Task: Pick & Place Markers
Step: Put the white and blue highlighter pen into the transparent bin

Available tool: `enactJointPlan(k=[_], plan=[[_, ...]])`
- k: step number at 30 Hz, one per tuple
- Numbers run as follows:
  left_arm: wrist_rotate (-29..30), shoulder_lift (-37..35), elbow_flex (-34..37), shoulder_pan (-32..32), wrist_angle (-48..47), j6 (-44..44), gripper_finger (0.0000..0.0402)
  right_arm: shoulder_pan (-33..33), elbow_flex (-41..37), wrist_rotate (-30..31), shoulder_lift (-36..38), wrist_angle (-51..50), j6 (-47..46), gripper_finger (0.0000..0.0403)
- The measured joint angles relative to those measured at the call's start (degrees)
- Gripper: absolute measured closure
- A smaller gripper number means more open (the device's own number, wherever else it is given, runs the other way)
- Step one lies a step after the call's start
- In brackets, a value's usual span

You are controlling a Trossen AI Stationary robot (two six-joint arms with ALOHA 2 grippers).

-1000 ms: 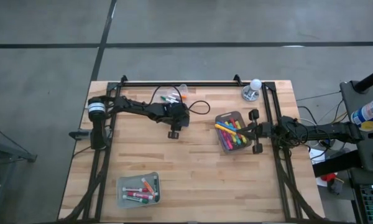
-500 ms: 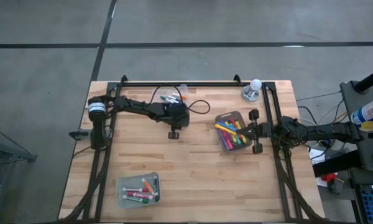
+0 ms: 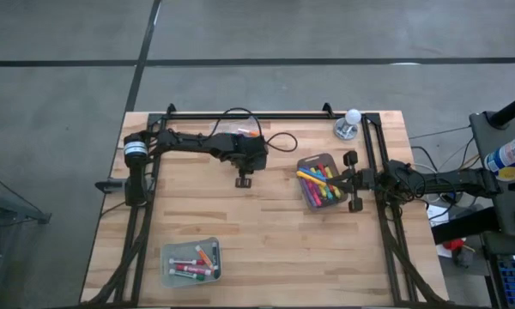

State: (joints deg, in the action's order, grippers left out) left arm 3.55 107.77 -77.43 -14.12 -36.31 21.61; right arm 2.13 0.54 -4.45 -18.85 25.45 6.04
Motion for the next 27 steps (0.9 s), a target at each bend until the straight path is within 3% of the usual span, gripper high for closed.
enactJointPlan(k=[17, 27], plan=[[1.0, -0.1, -18.4, -0.4, -18.7, -1.2, 0.04, 0.0, 0.0, 0.0, 0.0, 0.0, 0.0, 0.0394], [-2.0, 0.0, -15.6, -0.3, -18.1, -5.8, 0.0386, 0.0, 0.0, 0.0, 0.0, 0.0, 0.0, 0.0394]])
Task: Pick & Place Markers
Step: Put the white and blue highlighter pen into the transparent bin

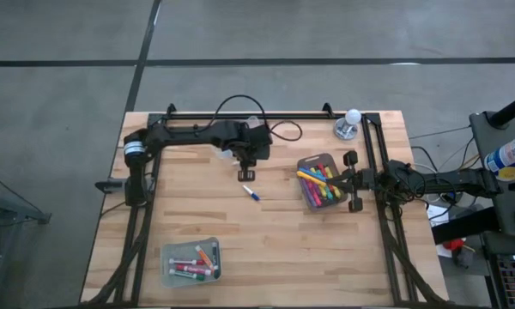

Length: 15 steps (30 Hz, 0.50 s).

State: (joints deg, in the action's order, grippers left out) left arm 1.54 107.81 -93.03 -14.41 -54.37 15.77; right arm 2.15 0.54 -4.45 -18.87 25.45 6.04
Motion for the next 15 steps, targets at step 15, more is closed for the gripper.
enactJointPlan(k=[15], plan=[[-0.6, 0.0, 17.7, 5.2, 12.7, 8.2, 0.0294, 0.0, 0.0, 0.0, 0.0, 0.0, 0.1, 0.0394]])
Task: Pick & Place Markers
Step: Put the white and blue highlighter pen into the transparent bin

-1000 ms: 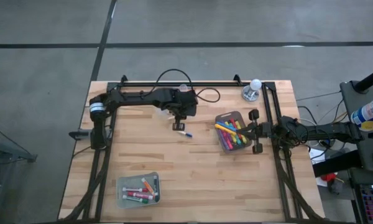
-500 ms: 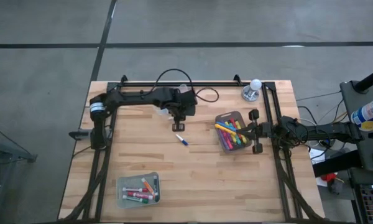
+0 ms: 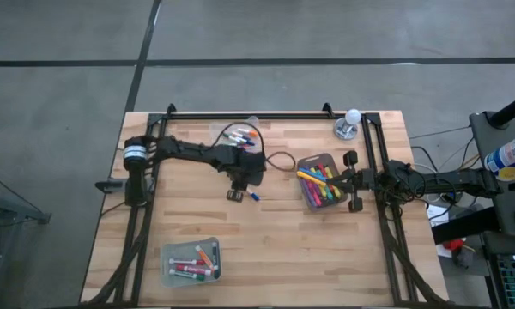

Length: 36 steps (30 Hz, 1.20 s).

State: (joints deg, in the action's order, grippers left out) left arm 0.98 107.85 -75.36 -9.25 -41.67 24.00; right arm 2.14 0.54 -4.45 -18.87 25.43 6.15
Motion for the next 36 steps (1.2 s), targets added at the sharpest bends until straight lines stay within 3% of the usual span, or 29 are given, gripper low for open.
enactJointPlan(k=[10, 18, 21, 26, 31, 36], plan=[[0.1, -0.2, 7.2, 2.4, 12.2, 1.2, 0.0294, 0.0, 0.0, 0.0, 0.0, 0.0, 0.0, 0.0394], [-0.1, -0.3, 8.1, 2.4, 13.0, -0.7, 0.0295, 0.0, 0.0, 0.0, 0.0, 0.0, 0.0, 0.0394], [-0.7, -0.3, 8.0, 2.4, 13.0, -2.2, 0.0315, 0.0, 0.0, 0.0, 0.0, 0.0, -0.1, 0.0394], [-0.7, -0.3, 8.1, 2.4, 13.5, -3.2, 0.0382, 0.0, 0.0, 0.0, 0.0, 0.0, -0.1, 0.0394], [-0.5, -0.1, 7.8, 2.4, 14.0, -3.1, 0.0383, 0.0, 0.0, 0.0, 0.0, 0.0, 0.0, 0.0394], [0.5, -0.1, 4.8, 2.3, 8.7, -3.0, 0.0386, 0.0, 0.0, 0.0, 0.0, 0.0, 0.0, 0.0394]])
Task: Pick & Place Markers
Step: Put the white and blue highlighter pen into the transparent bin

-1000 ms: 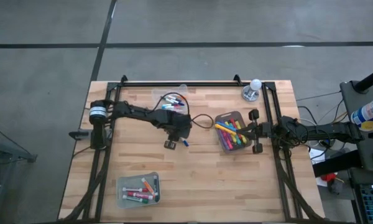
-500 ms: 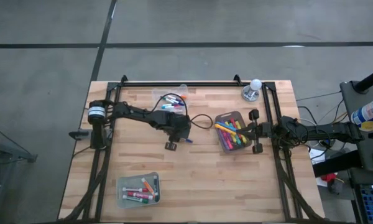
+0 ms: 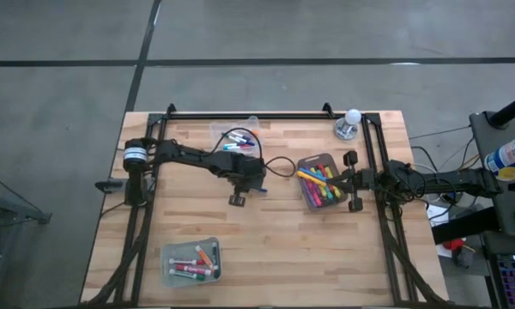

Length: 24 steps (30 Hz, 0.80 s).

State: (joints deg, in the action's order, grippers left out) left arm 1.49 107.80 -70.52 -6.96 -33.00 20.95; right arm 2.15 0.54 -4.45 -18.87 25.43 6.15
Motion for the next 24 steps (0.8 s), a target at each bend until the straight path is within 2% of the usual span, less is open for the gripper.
enactJointPlan(k=[6, 11, 14, 24], plan=[[2.5, -1.5, -5.9, -0.2, -5.9, 0.5, 0.0386, 0.0, 0.0, 0.0, 0.0, 0.0, -0.1, 0.0394], [11.2, -3.2, -10.2, -0.9, -13.3, 1.5, 0.0386, 0.0, 0.0, 0.0, 0.0, 0.0, -0.1, 0.0394], [14.1, -4.3, -12.1, -2.4, -16.7, 1.7, 0.0386, 0.0, 0.0, 0.0, -0.1, 0.0, -0.1, 0.0394], [15.0, -9.0, -13.2, -13.2, -17.2, 0.8, 0.0387, 0.0, 0.0, 0.0, -0.1, 0.0, -0.1, 0.0394]])
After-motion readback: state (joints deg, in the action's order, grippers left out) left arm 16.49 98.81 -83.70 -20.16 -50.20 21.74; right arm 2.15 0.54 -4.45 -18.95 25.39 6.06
